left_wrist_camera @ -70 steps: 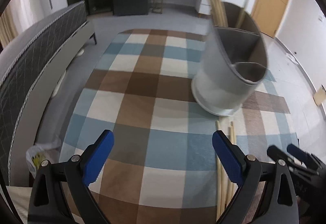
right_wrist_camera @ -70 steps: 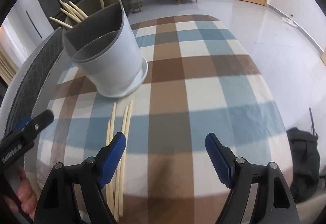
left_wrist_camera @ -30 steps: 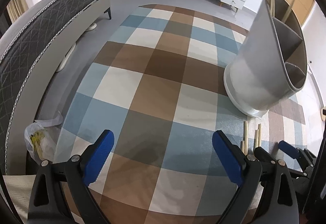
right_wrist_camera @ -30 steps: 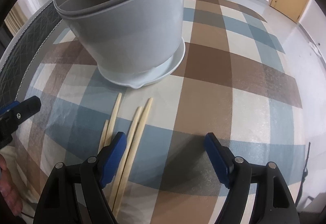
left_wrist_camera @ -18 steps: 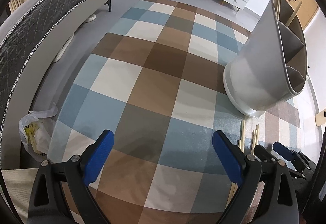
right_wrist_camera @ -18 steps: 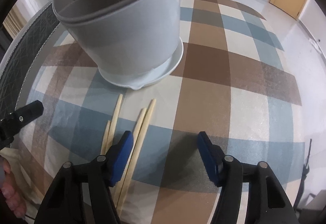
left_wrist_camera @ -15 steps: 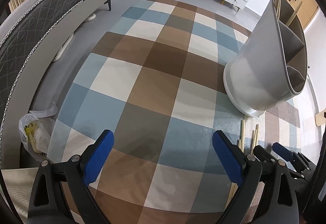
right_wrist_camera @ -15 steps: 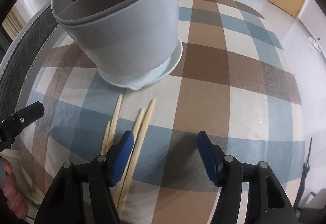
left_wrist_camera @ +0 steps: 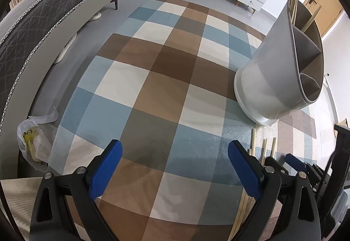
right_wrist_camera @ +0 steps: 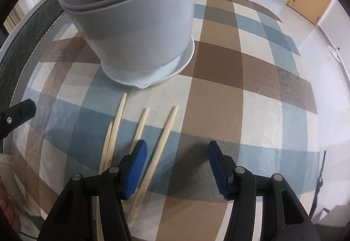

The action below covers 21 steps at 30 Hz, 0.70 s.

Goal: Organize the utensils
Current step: 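Lower both open tools toward the last chopsticks beside the holder, then close the right tool on the remaining chopsticks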

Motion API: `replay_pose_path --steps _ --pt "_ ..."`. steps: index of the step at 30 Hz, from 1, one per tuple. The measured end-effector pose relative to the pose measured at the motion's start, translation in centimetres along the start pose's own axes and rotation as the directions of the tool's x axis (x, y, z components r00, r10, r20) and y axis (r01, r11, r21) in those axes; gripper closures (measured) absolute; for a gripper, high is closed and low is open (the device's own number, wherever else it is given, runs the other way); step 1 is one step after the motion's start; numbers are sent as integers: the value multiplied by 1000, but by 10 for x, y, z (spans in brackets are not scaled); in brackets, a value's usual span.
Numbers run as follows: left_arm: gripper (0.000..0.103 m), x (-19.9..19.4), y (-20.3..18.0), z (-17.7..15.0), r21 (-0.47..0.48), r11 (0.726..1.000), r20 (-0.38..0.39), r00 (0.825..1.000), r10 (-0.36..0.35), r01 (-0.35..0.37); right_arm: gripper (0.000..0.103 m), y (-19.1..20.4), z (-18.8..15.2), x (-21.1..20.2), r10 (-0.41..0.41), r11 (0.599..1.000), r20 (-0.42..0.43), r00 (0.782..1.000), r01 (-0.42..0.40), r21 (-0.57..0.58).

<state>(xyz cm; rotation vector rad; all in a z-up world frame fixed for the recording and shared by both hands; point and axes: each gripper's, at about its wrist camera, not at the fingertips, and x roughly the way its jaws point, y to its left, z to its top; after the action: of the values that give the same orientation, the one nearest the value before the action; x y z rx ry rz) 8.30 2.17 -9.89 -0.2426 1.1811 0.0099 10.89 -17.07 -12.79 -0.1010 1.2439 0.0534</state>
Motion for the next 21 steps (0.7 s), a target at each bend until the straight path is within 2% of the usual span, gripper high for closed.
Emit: replay_pose_path --steps 8,10,11,12,13,16,21 --pt "9 1 8 2 -25 1000 -9 1000 12 -12 46 2 16 8 1 1000 69 998 -2 13" --pt "9 1 7 2 -20 1000 -14 1000 16 -16 55 3 19 8 12 1000 88 996 -13 11" --pt "9 1 5 1 -13 1000 -17 1000 17 -17 84 3 20 7 23 1000 93 995 -24 9" --pt "9 1 3 0 -4 1000 -22 1000 18 -18 95 2 22 7 65 998 91 994 -66 4" --pt "9 1 1 -1 4 1000 -25 999 20 -20 101 2 22 8 88 996 90 992 -89 3" --pt "9 2 -8 -6 36 999 -37 999 13 -12 100 -6 17 7 120 993 94 988 -121 11" --pt "9 8 -31 -21 129 992 -80 997 6 4 100 -39 13 -7 204 964 138 969 -223 144"
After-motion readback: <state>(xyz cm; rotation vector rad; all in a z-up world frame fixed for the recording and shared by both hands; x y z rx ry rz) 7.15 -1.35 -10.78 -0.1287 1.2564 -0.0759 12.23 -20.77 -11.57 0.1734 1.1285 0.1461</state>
